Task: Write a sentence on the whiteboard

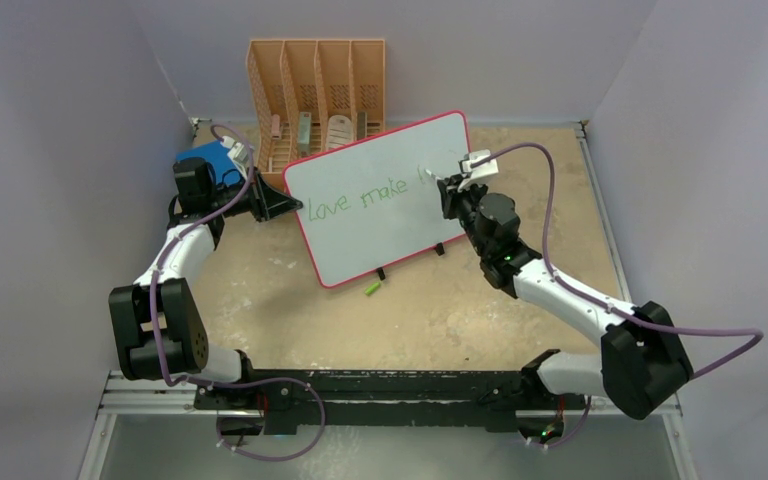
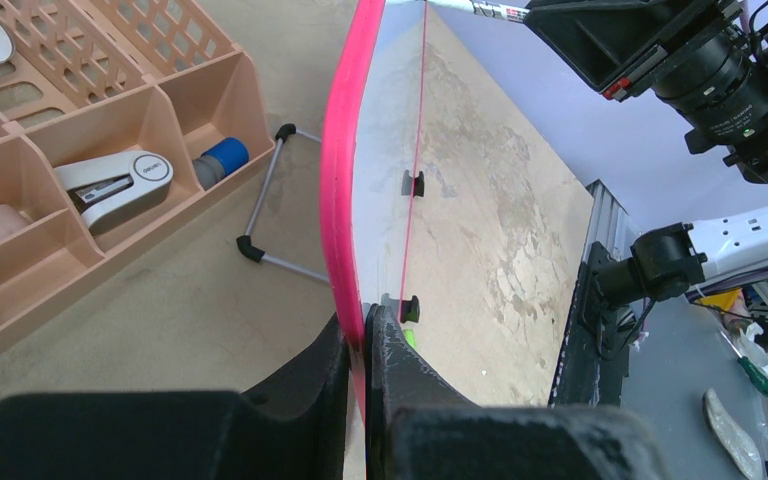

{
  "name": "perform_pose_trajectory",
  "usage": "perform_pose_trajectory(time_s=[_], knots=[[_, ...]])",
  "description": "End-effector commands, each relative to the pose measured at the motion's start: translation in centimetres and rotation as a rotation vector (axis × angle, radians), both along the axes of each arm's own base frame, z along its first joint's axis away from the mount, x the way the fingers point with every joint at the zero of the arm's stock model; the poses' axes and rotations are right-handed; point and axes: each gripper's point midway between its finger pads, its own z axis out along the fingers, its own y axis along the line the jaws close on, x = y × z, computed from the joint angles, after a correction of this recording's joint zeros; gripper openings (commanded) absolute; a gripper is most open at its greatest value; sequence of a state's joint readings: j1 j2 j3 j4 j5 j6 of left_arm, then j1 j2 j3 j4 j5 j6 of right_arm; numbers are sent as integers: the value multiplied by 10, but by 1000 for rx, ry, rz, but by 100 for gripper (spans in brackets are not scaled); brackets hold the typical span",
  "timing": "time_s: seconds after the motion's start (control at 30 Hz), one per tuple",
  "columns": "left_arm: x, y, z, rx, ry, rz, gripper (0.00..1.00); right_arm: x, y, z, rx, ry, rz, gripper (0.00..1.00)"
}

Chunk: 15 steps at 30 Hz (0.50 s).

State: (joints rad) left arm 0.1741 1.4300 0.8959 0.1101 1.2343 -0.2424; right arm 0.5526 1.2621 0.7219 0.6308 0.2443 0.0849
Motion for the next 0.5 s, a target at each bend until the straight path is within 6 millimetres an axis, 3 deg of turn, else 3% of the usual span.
perform_pose_trajectory(time_s=[0.0, 0.47], knots=[[5, 1, 25, 43, -158, -6, 0, 9, -1, 33, 34, -87, -16, 0], [5, 1, 25, 42, -155, -6, 0, -1, -8, 19, 33, -37, -28, 0]])
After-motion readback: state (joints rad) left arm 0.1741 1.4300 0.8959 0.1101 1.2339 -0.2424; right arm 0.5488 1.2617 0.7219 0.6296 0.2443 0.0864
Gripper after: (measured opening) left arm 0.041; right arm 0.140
